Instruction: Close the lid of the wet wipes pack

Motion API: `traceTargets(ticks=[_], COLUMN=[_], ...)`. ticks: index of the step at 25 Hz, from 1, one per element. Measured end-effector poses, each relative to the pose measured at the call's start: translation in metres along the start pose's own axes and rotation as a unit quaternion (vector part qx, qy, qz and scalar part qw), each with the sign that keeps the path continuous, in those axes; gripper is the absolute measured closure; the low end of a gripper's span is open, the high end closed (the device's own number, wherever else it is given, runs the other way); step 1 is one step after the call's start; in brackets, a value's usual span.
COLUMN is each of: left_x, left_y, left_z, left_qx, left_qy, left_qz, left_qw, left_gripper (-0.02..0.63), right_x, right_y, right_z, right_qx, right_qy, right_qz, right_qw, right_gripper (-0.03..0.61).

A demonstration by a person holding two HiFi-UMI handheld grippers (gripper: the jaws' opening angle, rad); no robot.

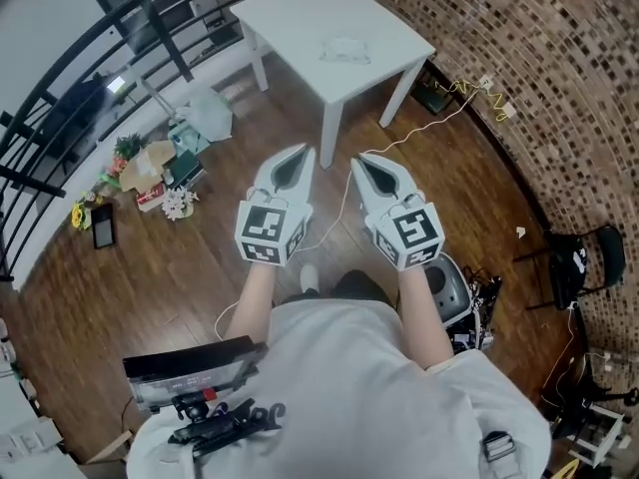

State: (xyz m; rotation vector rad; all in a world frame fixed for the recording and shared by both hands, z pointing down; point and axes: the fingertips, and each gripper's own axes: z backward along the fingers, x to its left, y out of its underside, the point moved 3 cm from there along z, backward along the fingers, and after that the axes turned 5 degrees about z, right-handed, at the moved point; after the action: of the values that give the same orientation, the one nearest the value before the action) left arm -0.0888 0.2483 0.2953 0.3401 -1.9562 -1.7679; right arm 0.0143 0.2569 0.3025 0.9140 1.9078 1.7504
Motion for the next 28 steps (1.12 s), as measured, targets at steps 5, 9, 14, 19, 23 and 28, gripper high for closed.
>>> traceTargets(ticks=[5, 9, 14, 19, 23, 28], left_x=[0.014, 0.021, 0.036, 0.054, 0.061, 0.066], left_y=[0.004, 0.006, 0.001, -0.019, -0.032, -0.027], left_z=[-0.042, -0.083, -0.151, -0.225, -0.28, -0.324], left_qx=[0.011, 0.013, 0.02, 0.01, 0.005, 0.02], left_qy=[0.009, 0.0, -0.002, -0.013, -0.03, -0.057], left_qz=[0.004, 0.025, 0.011, 0.002, -0.005, -0.011], left_qw=[0.9999, 0.9996, 0.9997, 0.9999, 0.9995, 0.9981], left_gripper=[0.597, 0.597, 0.597, 0.597, 0.597, 0.597], right_x=[-0.035, -0.075, -0.127, -0.197, -0.254, -0.3], right_y=[0.01, 0.022, 0.027, 0.015, 0.013, 0.027], right_z=[-0.019, -0.04, -0.089, -0.133, -0.154, -0.173], right_qx=[0.01, 0.01, 0.006, -0.016, -0.024, -0.022], right_qy=[0.012, 0.011, -0.011, -0.021, -0.025, -0.037], right_qz=[-0.01, -0.021, -0.026, -0.019, -0.034, -0.05], right_qw=[1.0, 1.0, 1.0, 0.999, 0.999, 0.998], right_gripper=[0.588, 0.588, 0.588, 0.588, 0.588, 0.588])
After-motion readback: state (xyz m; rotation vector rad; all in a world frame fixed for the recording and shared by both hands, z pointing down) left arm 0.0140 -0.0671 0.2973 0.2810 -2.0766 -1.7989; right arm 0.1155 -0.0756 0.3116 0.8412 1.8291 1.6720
